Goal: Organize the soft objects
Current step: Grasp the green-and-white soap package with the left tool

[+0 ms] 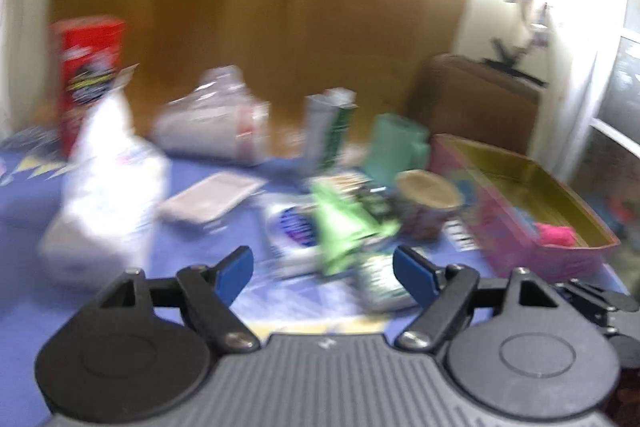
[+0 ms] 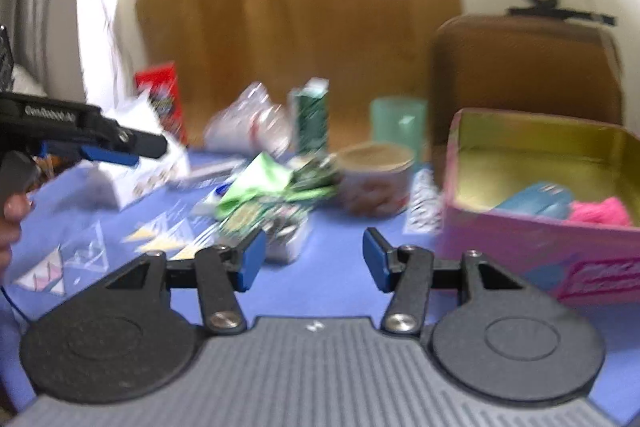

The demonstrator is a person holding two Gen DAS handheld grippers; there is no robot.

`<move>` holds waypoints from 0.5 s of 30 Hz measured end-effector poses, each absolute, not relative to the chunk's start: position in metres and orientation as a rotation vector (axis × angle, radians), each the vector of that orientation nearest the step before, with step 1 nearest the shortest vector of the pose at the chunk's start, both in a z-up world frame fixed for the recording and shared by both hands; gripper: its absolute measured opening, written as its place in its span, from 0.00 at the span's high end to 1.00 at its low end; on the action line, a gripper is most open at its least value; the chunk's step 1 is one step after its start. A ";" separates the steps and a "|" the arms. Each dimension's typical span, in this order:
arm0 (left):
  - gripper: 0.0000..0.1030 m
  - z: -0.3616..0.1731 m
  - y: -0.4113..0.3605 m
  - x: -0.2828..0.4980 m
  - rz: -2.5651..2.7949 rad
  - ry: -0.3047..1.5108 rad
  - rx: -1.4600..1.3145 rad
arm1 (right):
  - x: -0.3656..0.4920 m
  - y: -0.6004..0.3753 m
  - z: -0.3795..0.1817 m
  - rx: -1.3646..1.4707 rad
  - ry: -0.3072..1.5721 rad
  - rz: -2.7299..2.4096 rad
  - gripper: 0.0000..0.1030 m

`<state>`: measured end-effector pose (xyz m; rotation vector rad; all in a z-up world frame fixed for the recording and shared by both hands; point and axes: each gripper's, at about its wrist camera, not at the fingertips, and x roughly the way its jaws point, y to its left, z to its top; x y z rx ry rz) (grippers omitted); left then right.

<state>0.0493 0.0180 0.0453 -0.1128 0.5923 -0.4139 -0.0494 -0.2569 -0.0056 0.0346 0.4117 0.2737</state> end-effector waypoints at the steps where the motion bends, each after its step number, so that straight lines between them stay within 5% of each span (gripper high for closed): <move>1: 0.23 0.042 0.028 0.052 -0.391 0.606 -0.123 | -0.050 -0.250 -0.008 0.029 0.424 0.281 0.41; 8: 0.23 0.025 0.048 0.058 -0.404 0.671 -0.204 | -0.014 -0.222 -0.013 0.015 0.504 0.316 0.16; 15: 0.23 0.023 0.032 0.065 -0.434 0.730 -0.235 | 0.045 -0.197 -0.026 -0.007 0.640 0.313 0.12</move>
